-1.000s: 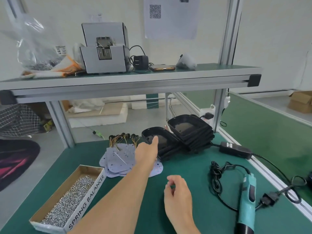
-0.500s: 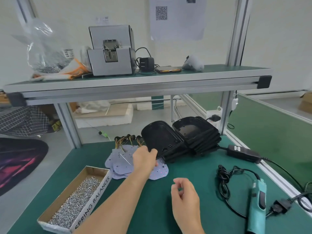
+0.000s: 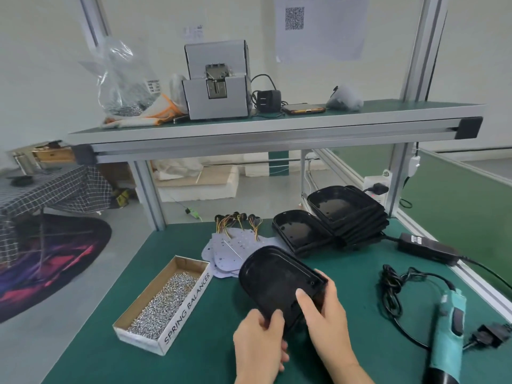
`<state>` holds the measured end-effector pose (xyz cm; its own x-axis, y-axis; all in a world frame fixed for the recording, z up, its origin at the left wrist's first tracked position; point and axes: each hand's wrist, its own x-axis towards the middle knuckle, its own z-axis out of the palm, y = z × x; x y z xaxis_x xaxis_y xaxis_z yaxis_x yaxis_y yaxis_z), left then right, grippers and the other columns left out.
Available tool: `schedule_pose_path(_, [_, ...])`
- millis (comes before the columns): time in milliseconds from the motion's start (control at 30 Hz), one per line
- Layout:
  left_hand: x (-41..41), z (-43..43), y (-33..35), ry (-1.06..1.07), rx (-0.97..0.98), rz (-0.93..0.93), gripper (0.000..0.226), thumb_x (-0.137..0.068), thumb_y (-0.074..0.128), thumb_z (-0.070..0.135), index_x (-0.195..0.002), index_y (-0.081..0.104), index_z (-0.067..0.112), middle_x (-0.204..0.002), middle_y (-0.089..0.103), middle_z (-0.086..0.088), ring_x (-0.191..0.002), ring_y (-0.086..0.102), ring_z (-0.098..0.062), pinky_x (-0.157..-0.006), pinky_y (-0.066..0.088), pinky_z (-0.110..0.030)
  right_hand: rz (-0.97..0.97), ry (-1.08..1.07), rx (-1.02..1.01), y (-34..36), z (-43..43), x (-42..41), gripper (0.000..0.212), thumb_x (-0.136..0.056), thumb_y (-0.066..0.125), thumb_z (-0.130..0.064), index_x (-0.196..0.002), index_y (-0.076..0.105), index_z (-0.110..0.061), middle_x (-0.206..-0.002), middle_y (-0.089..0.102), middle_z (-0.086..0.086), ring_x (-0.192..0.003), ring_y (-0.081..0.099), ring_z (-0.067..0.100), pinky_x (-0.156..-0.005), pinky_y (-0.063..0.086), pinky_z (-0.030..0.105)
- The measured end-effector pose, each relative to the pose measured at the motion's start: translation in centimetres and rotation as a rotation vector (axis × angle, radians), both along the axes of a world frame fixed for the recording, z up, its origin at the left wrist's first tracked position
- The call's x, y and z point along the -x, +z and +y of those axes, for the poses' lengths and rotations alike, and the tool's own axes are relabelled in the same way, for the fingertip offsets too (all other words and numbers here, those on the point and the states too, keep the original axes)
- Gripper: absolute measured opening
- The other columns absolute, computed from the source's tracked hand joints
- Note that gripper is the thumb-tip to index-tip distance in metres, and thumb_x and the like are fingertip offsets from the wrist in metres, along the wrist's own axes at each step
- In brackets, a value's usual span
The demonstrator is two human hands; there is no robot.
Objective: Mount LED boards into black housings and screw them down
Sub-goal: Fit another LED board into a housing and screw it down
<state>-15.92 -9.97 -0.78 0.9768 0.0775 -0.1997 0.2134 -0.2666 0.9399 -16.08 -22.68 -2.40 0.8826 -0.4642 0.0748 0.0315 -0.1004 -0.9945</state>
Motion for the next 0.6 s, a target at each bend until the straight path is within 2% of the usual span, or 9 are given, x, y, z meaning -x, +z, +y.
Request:
schedule_pose_path(33, [0.3, 0.2, 0.0, -0.029, -0.077, -0.013, 0.046, -0.094, 0.061, 0.040, -0.069, 0.041, 0.007, -0.050, 0.063, -0.011, -0.036, 0.054, -0.021, -0.038, 0.043, -0.027, 0.016, -0.004, 0.006, -0.1, -0.1, 0.0, 0.033, -0.095, 0.065, -0.026, -0.124, 0.055, -0.038, -0.108, 0.072, -0.014, -0.105, 0.066, 0.008, -0.094, 0.051, 0.036])
schedule_pose_path(100, [0.1, 0.8, 0.5, -0.042, -0.271, -0.091, 0.058, -0.096, 0.050, 0.054, -0.066, 0.045, 0.004, -0.057, 0.064, -0.012, -0.053, 0.060, -0.023, -0.058, 0.051, -0.030, 0.048, -0.014, -0.010, -0.2, -0.4, 0.0, 0.022, -0.098, 0.056, -0.027, -0.119, 0.058, -0.035, -0.108, 0.071, -0.013, -0.107, 0.065, 0.013, -0.098, 0.049, 0.042])
schedule_pose_path(133, [-0.3, 1.2, 0.8, -0.014, -0.327, -0.147, 0.060, -0.096, 0.046, 0.056, -0.064, 0.045, 0.006, -0.059, 0.062, -0.011, -0.059, 0.058, -0.023, -0.064, 0.050, -0.032, 0.065, -0.016, -0.021, -0.2, -0.5, -0.1, 0.022, -0.099, 0.053, -0.029, -0.120, 0.058, -0.035, -0.111, 0.070, -0.013, -0.109, 0.063, 0.015, -0.100, 0.048, 0.044])
schedule_pose_path(267, [-4.5, 3.1, 3.0, 0.138, -0.383, -0.322, 0.055, -0.098, 0.051, 0.042, -0.055, 0.033, 0.014, -0.047, 0.037, 0.003, -0.049, 0.033, -0.016, -0.050, 0.028, -0.033, 0.122, -0.031, -0.008, 0.0, -0.4, -0.2, 0.041, -0.102, 0.047, -0.040, -0.143, 0.049, -0.041, -0.131, 0.061, -0.012, -0.125, 0.055, 0.016, -0.109, 0.040, 0.043])
schedule_pose_path(333, [-7.8, 3.8, 4.2, 0.179, -0.413, -0.351, 0.048, -0.096, 0.054, 0.035, -0.057, 0.043, 0.009, -0.050, 0.045, 0.001, -0.049, 0.035, -0.015, -0.049, 0.029, -0.031, 0.123, 0.017, -0.001, 0.3, -0.4, -0.1, 0.045, -0.102, 0.049, -0.042, -0.148, 0.044, -0.044, -0.132, 0.060, -0.014, -0.127, 0.053, 0.011, -0.113, 0.039, 0.042])
schedule_pose_path(400, [-11.5, 3.9, 5.5, 0.172, -0.437, -0.356, 0.038, -0.095, 0.055, 0.031, -0.067, 0.057, 0.006, -0.060, 0.058, -0.004, -0.057, 0.048, -0.018, -0.054, 0.039, -0.031, 0.125, 0.103, 0.016, 0.8, -0.7, 0.0, 0.040, -0.102, 0.053, -0.037, -0.141, 0.050, -0.048, -0.129, 0.061, -0.024, -0.125, 0.054, 0.002, -0.113, 0.039, 0.036])
schedule_pose_path(467, [-15.3, 3.5, 6.4, 0.102, -0.458, -0.307, 0.026, -0.094, 0.055, 0.025, -0.078, 0.067, 0.008, -0.076, 0.068, -0.006, -0.077, 0.062, -0.026, -0.067, 0.050, -0.034, 0.133, 0.210, 0.008, 1.6, -1.4, 0.0, 0.035, -0.102, 0.056, -0.028, -0.129, 0.059, -0.049, -0.121, 0.065, -0.033, -0.122, 0.053, -0.012, -0.107, 0.039, 0.020])
schedule_pose_path(533, [-18.8, 2.4, 6.6, -0.014, -0.496, -0.230, 0.019, -0.093, 0.055, 0.019, -0.093, 0.073, 0.012, -0.095, 0.073, -0.007, -0.093, 0.067, -0.029, -0.078, 0.055, -0.035, 0.173, 0.307, -0.017, 2.1, -2.1, -0.1, 0.032, -0.100, 0.059, -0.022, -0.123, 0.064, -0.045, -0.117, 0.067, -0.033, -0.120, 0.052, -0.017, -0.098, 0.038, 0.005])
schedule_pose_path(600, [-21.8, 0.7, 6.2, -0.129, -0.590, -0.150, 0.022, -0.094, 0.057, 0.015, -0.106, 0.074, 0.007, -0.110, 0.073, -0.015, -0.104, 0.068, -0.033, -0.084, 0.056, -0.039, 0.213, 0.392, -0.028, 2.3, -2.5, -0.1, 0.031, -0.099, 0.062, -0.022, -0.123, 0.067, -0.039, -0.118, 0.071, -0.023, -0.119, 0.058, -0.010, -0.101, 0.039, 0.009])
